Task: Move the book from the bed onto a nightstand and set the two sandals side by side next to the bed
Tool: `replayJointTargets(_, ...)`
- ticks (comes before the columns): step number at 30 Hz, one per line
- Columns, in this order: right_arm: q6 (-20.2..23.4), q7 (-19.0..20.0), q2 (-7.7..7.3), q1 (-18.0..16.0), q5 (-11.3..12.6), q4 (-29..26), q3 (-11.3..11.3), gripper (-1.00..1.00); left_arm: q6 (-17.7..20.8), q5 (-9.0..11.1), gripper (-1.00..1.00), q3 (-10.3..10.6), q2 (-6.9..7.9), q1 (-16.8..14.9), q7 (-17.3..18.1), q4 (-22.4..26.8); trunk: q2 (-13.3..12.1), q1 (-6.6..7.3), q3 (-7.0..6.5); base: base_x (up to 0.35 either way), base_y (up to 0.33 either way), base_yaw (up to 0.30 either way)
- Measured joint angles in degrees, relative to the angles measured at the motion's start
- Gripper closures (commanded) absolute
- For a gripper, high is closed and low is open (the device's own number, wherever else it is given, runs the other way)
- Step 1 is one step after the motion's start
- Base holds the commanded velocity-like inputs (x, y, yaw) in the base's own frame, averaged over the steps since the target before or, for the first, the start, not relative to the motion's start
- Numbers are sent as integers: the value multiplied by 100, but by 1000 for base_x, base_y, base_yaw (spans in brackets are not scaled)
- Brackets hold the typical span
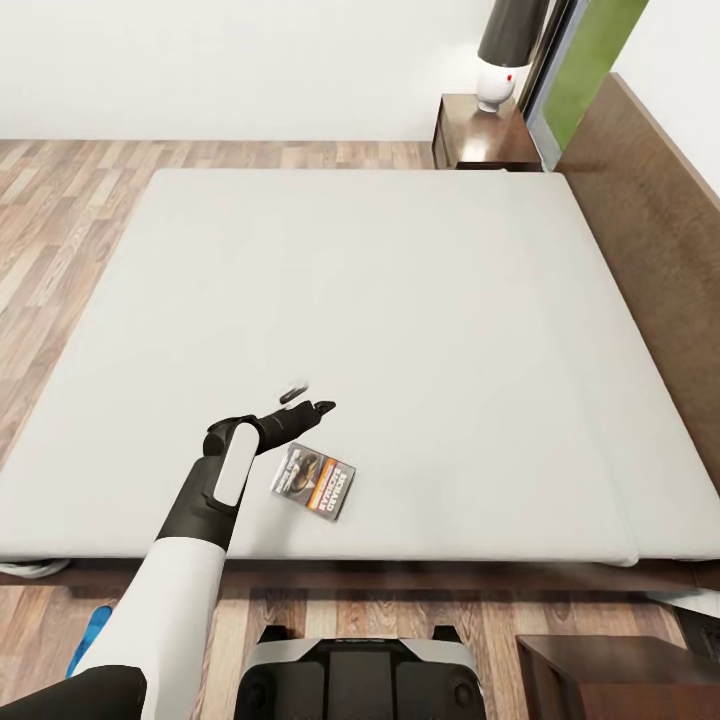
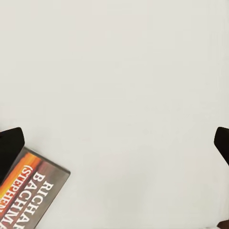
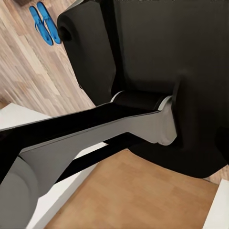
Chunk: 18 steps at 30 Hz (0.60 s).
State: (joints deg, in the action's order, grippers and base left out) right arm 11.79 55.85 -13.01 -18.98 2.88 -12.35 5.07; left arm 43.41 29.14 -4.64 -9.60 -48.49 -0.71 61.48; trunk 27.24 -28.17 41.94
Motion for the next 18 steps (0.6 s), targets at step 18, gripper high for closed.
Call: replayJointTargets(18, 0, 1, 0, -1, 9, 1, 0, -100, 0, 2, -100, -3, 0, 0, 0, 0, 724, -396, 325, 0, 0, 0)
